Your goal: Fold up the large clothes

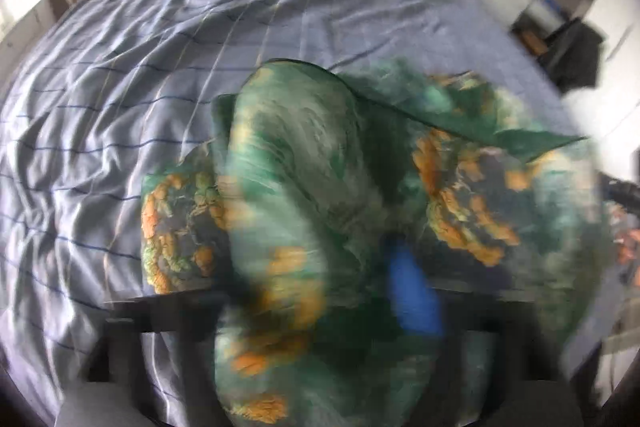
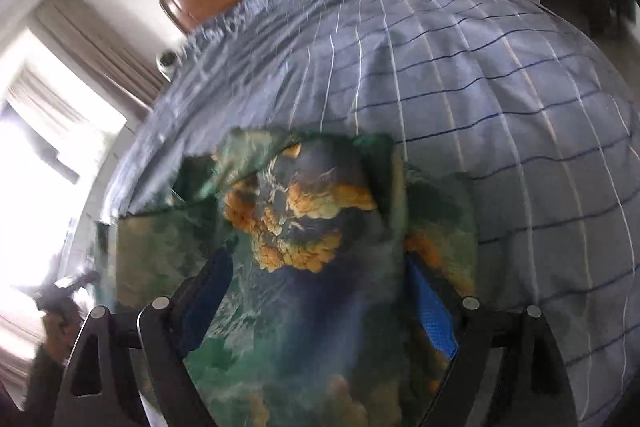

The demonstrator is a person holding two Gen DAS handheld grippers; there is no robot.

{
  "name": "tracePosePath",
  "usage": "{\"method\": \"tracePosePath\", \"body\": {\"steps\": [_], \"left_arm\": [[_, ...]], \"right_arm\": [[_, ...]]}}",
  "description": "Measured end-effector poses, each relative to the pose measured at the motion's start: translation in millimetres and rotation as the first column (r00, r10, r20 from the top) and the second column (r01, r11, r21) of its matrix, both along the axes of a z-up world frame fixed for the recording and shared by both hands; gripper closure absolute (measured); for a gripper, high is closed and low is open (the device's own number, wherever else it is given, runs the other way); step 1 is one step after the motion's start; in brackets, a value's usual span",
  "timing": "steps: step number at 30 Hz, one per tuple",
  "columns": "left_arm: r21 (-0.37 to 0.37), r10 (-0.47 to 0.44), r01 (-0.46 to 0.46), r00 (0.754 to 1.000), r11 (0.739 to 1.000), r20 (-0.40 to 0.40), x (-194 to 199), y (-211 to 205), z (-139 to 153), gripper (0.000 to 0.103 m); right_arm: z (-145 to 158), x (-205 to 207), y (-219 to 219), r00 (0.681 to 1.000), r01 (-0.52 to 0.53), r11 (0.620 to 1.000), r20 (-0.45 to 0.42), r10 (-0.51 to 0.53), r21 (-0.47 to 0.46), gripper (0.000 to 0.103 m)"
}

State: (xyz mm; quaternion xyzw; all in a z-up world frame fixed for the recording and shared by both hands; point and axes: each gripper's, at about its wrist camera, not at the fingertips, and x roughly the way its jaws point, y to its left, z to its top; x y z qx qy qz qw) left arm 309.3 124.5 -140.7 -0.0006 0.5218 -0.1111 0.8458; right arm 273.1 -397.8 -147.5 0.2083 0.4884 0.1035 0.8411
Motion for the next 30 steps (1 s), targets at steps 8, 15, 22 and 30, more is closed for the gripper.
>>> {"method": "tracePosePath", "body": {"steps": [8, 15, 22, 30], "left_arm": [[-0.046, 0.153, -0.147, 0.968, 0.988, 0.198, -16, 22, 63, 0.096], [0.116, 0.159, -0.23, 0.887, 0.966, 0.434, 21, -11, 71, 0.096], [0.194, 0.168, -0.255, 0.912, 0.947, 0.375, 36, -12, -49, 0.093], [0.125, 0.195, -0.27, 0.885, 0.955, 0.423, 33, -7, -56, 0.088]], "right_arm": [[73, -27, 38, 0.979, 0.097, 0.916, 0.203, -0.017, -0.388, 0.09], [116, 16, 50, 0.928, 0.233, 0.863, 0.367, -0.06, -0.448, 0.09], [-7, 54, 59, 0.982, 0.159, 0.809, 0.178, -0.068, -0.566, 0.09], [-50, 47, 40, 0.973, 0.198, 0.883, 0.191, -0.126, -0.427, 0.087]]}}
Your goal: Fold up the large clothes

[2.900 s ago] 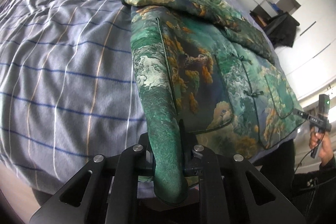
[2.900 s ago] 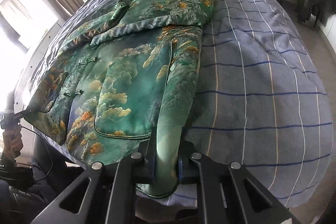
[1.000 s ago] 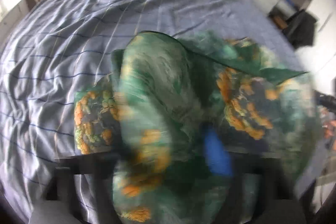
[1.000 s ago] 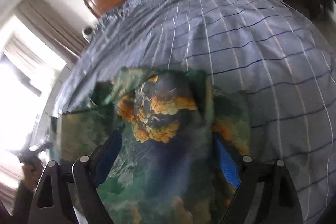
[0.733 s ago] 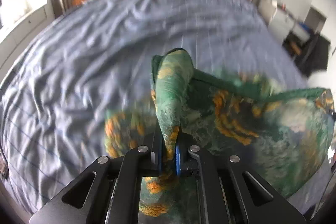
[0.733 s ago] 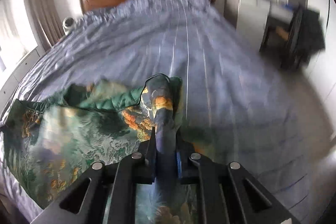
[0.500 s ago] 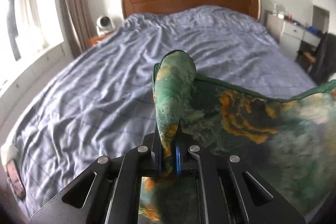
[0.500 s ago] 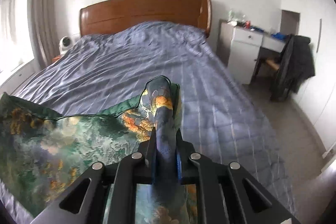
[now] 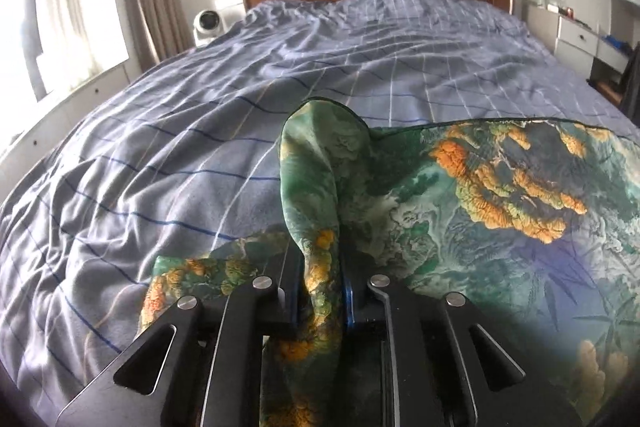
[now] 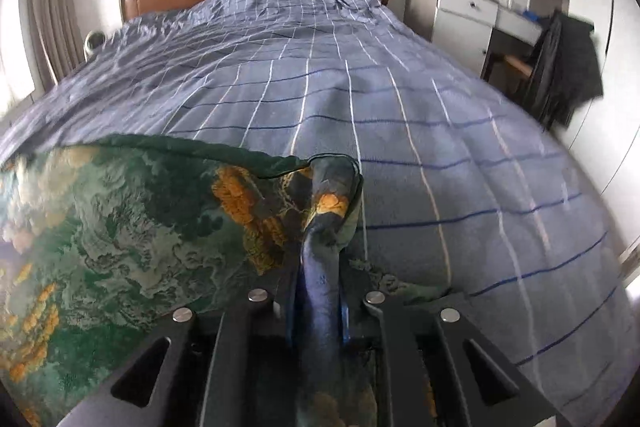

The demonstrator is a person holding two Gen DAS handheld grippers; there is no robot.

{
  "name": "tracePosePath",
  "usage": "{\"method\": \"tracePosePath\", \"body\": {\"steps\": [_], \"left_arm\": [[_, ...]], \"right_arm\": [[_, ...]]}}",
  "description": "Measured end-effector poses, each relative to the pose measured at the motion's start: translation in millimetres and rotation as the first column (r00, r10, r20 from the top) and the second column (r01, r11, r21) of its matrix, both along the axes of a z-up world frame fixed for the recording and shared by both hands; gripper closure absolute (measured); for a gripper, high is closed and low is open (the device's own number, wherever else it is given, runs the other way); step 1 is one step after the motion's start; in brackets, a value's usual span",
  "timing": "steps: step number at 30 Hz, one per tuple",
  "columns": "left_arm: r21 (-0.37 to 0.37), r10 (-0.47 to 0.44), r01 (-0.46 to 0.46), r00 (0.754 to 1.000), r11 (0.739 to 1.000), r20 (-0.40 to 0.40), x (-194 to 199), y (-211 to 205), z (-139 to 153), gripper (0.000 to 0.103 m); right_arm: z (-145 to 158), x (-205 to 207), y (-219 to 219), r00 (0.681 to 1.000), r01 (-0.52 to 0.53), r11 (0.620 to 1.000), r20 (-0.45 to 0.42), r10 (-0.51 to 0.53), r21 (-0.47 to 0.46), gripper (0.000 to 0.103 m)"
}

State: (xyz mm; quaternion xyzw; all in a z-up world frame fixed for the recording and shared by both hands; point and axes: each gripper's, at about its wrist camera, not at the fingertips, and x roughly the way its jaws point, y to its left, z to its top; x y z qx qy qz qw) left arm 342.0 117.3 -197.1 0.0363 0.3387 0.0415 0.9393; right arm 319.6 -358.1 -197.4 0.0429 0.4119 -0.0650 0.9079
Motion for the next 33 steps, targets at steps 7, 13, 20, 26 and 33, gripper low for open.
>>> {"method": "tracePosePath", "body": {"steps": [7, 13, 20, 26, 33], "left_arm": [[-0.027, 0.0, 0.001, 1.0, 1.0, 0.015, -4, -1, -2, 0.087], [-0.049, -0.005, 0.006, 1.0, 0.999, 0.012, -4, 2, -3, 0.087], [-0.049, -0.005, 0.005, 1.0, 0.999, 0.011, -3, 2, -3, 0.087], [-0.049, -0.004, 0.005, 1.0, 0.999, 0.011, -4, 2, -3, 0.086], [-0.046, 0.048, -0.048, 0.999, 0.998, -0.009, -4, 5, 8, 0.045]], "right_arm": [[-9, 5, 2, 1.0, 0.001, 1.0, 0.012, -0.001, 0.028, 0.085], [-10, 7, 1, 1.0, 0.002, 1.0, 0.012, -0.002, 0.031, 0.084], [-9, 6, 1, 1.0, 0.002, 0.999, 0.014, -0.003, 0.036, 0.084], [-8, 7, 2, 1.0, 0.002, 0.999, 0.016, -0.003, 0.038, 0.084], [-5, 7, 5, 1.0, 0.003, 1.0, 0.006, -0.003, 0.014, 0.083]]}}
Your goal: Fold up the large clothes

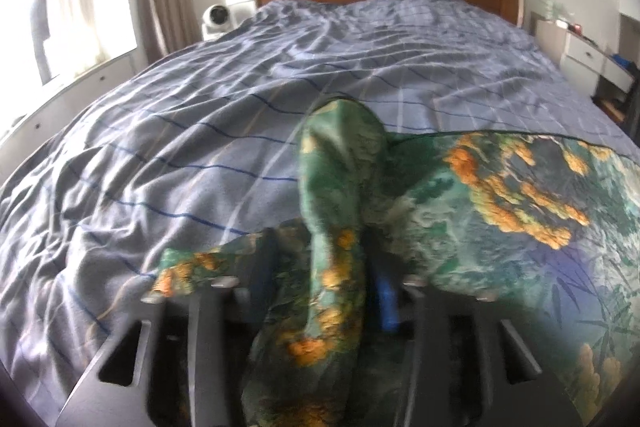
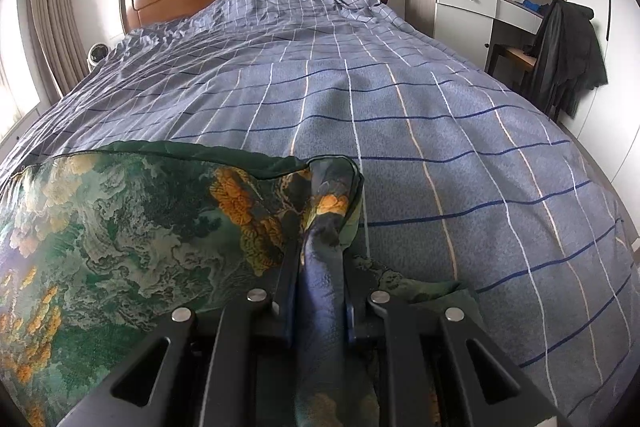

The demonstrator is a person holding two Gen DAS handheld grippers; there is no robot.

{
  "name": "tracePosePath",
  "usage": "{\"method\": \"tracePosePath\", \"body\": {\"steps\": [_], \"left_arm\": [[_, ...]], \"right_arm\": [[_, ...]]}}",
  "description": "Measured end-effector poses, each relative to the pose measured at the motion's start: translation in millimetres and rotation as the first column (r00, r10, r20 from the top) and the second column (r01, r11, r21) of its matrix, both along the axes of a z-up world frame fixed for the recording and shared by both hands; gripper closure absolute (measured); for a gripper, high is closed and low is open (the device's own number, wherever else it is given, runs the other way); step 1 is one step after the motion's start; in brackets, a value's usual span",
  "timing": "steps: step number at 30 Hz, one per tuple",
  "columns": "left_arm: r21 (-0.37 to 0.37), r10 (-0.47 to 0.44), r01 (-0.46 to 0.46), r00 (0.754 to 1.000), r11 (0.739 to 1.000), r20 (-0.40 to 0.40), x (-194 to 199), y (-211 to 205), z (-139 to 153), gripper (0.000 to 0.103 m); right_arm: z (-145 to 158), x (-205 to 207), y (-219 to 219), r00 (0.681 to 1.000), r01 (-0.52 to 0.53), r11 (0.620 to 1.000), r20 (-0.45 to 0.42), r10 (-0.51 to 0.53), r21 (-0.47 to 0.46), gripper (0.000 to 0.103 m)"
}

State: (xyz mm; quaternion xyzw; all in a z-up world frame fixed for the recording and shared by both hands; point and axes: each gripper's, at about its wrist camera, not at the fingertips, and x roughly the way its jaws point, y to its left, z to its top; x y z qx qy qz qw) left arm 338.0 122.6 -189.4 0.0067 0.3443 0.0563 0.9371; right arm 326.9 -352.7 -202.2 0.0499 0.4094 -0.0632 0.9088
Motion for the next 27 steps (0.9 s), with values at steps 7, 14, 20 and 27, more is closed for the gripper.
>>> {"method": "tracePosePath", "body": {"steps": [7, 14, 20, 27], "left_arm": [[-0.129, -0.018, 0.007, 0.996, 0.992, -0.083, -16, 34, 38, 0.015], [-0.121, -0.069, 0.063, 0.997, 0.991, -0.045, -77, 40, 63, 0.009], [-0.098, -0.137, 0.133, 0.99, 0.986, -0.037, -131, 14, 59, 0.005], [-0.012, -0.195, 0.195, 0.977, 0.981, -0.082, -171, -26, 46, 0.005]], "right_arm": [[21, 7, -12, 0.997, -0.003, 0.999, -0.078, 0.007, 0.042, 0.057], [86, -31, -32, 1.0, -0.01, 0.999, 0.014, 0.009, 0.031, 0.025], [118, -109, 8, 0.976, -0.217, 0.974, 0.042, 0.215, 0.063, 0.025], [64, -170, 39, 0.958, -0.277, 0.961, -0.075, 0.277, 0.006, 0.025]]}}
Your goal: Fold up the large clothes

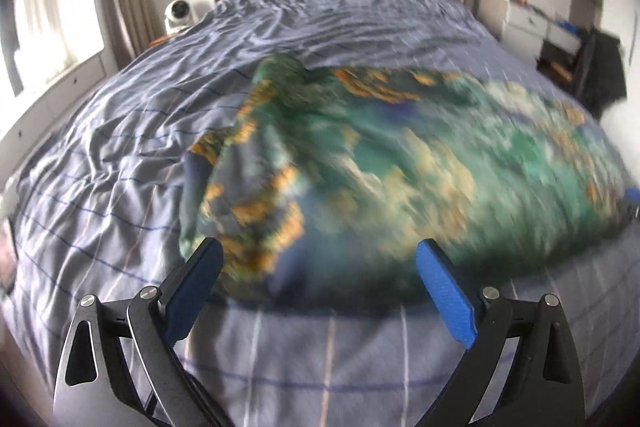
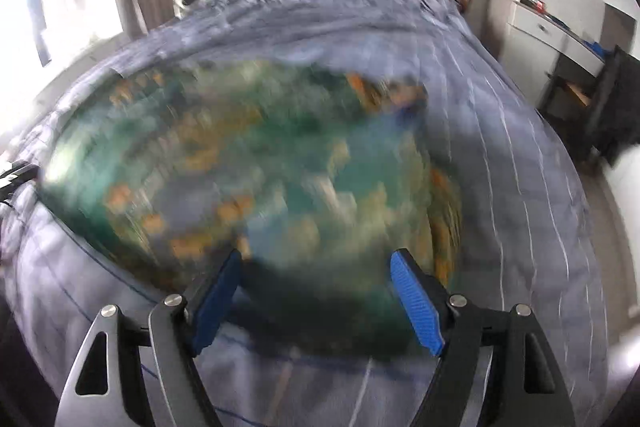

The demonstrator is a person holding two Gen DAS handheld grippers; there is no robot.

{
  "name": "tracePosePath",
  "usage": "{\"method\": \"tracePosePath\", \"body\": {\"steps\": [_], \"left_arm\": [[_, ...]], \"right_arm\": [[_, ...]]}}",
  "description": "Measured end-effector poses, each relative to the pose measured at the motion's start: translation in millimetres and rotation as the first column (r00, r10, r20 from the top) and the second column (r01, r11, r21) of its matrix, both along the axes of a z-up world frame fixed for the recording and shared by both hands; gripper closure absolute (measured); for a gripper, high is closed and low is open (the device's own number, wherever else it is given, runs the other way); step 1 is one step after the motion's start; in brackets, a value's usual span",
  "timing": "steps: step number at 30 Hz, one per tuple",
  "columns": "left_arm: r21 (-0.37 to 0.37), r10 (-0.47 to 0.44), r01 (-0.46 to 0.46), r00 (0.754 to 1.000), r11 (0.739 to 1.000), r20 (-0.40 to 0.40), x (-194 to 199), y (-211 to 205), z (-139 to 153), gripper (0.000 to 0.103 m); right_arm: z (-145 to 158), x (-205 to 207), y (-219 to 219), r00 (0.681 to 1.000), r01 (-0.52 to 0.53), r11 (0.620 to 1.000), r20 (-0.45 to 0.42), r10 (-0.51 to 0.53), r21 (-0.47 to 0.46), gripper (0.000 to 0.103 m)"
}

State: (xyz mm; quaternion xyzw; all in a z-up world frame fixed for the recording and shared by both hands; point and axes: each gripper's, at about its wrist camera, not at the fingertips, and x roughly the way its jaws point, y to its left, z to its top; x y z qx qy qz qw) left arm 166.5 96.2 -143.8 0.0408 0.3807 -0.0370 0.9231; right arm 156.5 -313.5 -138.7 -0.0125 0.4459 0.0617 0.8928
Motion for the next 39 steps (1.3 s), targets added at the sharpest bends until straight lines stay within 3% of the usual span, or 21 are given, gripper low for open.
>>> {"method": "tracePosePath", "body": {"steps": [6, 12, 16, 21, 25, 29, 34, 39], "left_arm": [[-0.021, -0.162, 0.162, 0.987, 0.987, 0.002, 1, -50, 21, 0.005], [-0.078, -0.312, 0.309, 0.95, 0.948, -0.027, 61, -115, 43, 0.005], [-0.138, -0.261, 0.252, 0.964, 0.958, -0.05, 122, -134, 52, 0.005], [-0.236, -0.162, 0.131, 0.98, 0.963, -0.118, 167, -134, 35, 0.005], [-0.176, -0.128, 0.09, 0.969, 0.98, -0.213, 185, -137, 0, 0.005], [-0.099, -0.161, 0.144, 0.968, 0.985, -0.193, 162, -140, -11, 0.005], [-0.084, -0.222, 0.211, 0.963, 0.974, -0.153, 107, -138, -6, 0.003], [-0.022, -0.268, 0.267, 0.958, 0.963, -0.105, 58, -139, -6, 0.002]], "right_arm": [[10, -40, -13, 0.989, 0.131, 0.984, 0.047, -0.137, 0.121, 0.025], [19, -74, -7, 0.989, 0.121, 0.984, 0.072, -0.131, 0.134, 0.025], [27, -88, -1, 0.99, 0.09, 0.989, 0.098, -0.101, 0.117, 0.025], [19, -100, 2, 0.991, 0.093, 0.979, 0.073, -0.108, 0.178, 0.025], [1, -109, 1, 0.99, 0.132, 0.957, 0.009, -0.139, 0.258, 0.025], [-6, -116, 4, 0.99, 0.14, 0.956, -0.008, -0.143, 0.258, 0.025], [-6, -121, 10, 0.993, 0.11, 0.972, 0.01, -0.114, 0.207, 0.025], [-3, -118, 14, 0.994, 0.101, 0.97, 0.027, -0.11, 0.221, 0.025]]}}
